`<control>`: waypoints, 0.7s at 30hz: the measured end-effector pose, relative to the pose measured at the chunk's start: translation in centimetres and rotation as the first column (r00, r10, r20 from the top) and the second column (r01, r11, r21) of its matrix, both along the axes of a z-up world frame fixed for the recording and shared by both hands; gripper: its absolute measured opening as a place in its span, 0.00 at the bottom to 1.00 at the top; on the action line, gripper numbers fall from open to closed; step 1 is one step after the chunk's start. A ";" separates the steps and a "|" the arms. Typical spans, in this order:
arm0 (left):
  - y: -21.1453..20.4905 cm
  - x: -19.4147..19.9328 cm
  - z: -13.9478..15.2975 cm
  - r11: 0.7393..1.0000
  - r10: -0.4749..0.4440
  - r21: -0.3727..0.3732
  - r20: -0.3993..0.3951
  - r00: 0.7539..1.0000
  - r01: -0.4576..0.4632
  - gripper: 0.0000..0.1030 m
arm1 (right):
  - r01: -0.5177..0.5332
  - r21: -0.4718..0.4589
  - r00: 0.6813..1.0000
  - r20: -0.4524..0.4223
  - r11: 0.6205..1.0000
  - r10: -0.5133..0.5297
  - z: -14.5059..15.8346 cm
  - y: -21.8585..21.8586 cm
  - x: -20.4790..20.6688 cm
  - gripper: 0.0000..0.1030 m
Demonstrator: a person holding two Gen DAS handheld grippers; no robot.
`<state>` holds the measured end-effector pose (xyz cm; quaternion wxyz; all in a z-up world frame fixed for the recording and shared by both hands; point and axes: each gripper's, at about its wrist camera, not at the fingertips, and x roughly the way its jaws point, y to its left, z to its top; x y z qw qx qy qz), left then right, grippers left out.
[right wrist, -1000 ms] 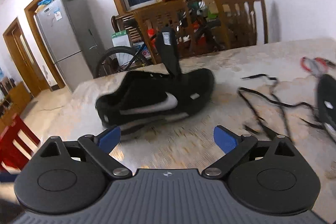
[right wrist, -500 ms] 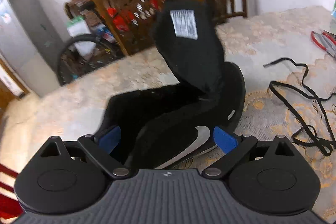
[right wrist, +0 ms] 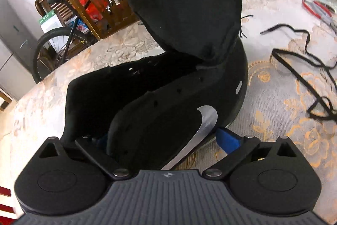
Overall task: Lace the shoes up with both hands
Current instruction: 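Grasp the black sneaker's tongue with the right gripper and lift the shoe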
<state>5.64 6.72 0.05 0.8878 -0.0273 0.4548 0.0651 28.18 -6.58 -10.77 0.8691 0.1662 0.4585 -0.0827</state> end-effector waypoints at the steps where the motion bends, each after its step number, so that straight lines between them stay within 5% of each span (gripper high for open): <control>1: 0.1 -0.1 -0.1 1.000 0.006 -0.010 -0.001 1.000 -0.006 1.00 | 0.024 -0.016 1.000 -0.016 1.000 -0.024 0.1 0.2 0.2 0.89; 7: 0.9 -0.5 0.0 0.999 0.024 -0.022 -0.005 1.000 -0.024 1.00 | 0.090 -0.214 0.996 0.006 0.973 -0.091 0.5 3.0 0.6 0.82; 12: 1.8 -1.6 0.3 0.999 0.037 -0.005 0.002 0.999 -0.037 1.00 | -0.069 -0.340 0.997 0.001 0.938 0.073 0.3 2.5 -0.2 0.50; 16: 2.6 -2.2 0.1 0.999 0.046 -0.023 -0.008 0.999 -0.047 1.00 | -0.231 -0.413 0.968 -0.010 0.881 0.250 0.1 0.6 -1.2 0.21; 21: 2.8 -2.9 0.2 0.999 0.046 -0.022 -0.010 0.999 -0.046 1.00 | -0.419 -0.354 0.902 -0.057 0.836 0.428 1.0 -0.9 -4.6 0.16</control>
